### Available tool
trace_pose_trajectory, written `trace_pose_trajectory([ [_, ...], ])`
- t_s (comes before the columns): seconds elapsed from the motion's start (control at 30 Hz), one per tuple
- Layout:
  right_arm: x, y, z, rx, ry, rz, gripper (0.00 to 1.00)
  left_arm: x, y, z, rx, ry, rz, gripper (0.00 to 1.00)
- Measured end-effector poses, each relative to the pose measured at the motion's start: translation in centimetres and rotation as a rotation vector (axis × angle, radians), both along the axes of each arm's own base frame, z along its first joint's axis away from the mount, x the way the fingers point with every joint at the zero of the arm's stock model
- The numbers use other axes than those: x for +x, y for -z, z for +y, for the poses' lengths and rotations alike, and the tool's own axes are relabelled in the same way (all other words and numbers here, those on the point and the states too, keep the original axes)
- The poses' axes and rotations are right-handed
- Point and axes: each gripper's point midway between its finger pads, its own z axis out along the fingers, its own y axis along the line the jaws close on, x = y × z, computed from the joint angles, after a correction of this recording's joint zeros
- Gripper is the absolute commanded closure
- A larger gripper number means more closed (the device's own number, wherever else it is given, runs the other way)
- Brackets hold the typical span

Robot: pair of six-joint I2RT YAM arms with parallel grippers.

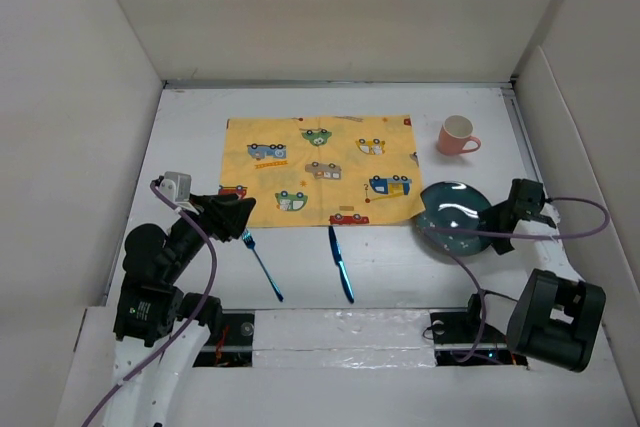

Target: Set the dinner table for one person

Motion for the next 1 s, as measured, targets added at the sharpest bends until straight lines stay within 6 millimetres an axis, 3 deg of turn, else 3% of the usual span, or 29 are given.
trace_pose_trajectory([
  [0.13,0.9,-0.8,0.3,0.015,-0.048,-0.070,0.36,0.1,0.1,0.1,0.001,-0.010,0.003,0.52],
  [0.4,1.9,0.0,0.0,0.127,-0.033,-0.164,0.48,0.1,-0.1,0.5,-0.002,-0.033,-0.004,0.52],
  [0.5,2.1,0.1,-0.3,0.145,-0.017,-0.213,0.57,0.1,0.0,0.6,-0.004,-0.039,-0.002,0.53],
  [0.67,1.7,-0.3,0.4,0.193,-0.017,-0.287,0.87,0.2,0.0,0.7,-0.005,-0.045,0.002,0.53],
  [0.73,2.1,-1.3,0.3,0.200,-0.009,-0.346,0.99,0.2,0.0,0.7,-0.005,-0.047,0.003,0.53],
  [0.77,2.4,-2.1,0.1,0.187,-0.012,-0.380,1.00,0.2,0.0,0.7,-0.006,-0.048,0.003,0.53],
  [0.9,1.7,-4.2,-0.9,0.119,0.009,-0.432,1.00,0.3,0.1,0.8,-0.007,-0.052,0.005,0.54],
  [0.97,0.1,-4.3,-1.4,0.079,0.041,-0.388,1.00,0.3,0.1,0.8,-0.008,-0.056,0.007,0.54],
  [1.0,0.2,-5.6,-1.8,0.047,0.040,-0.430,1.00,0.4,0.1,0.8,-0.008,-0.059,0.008,0.54],
])
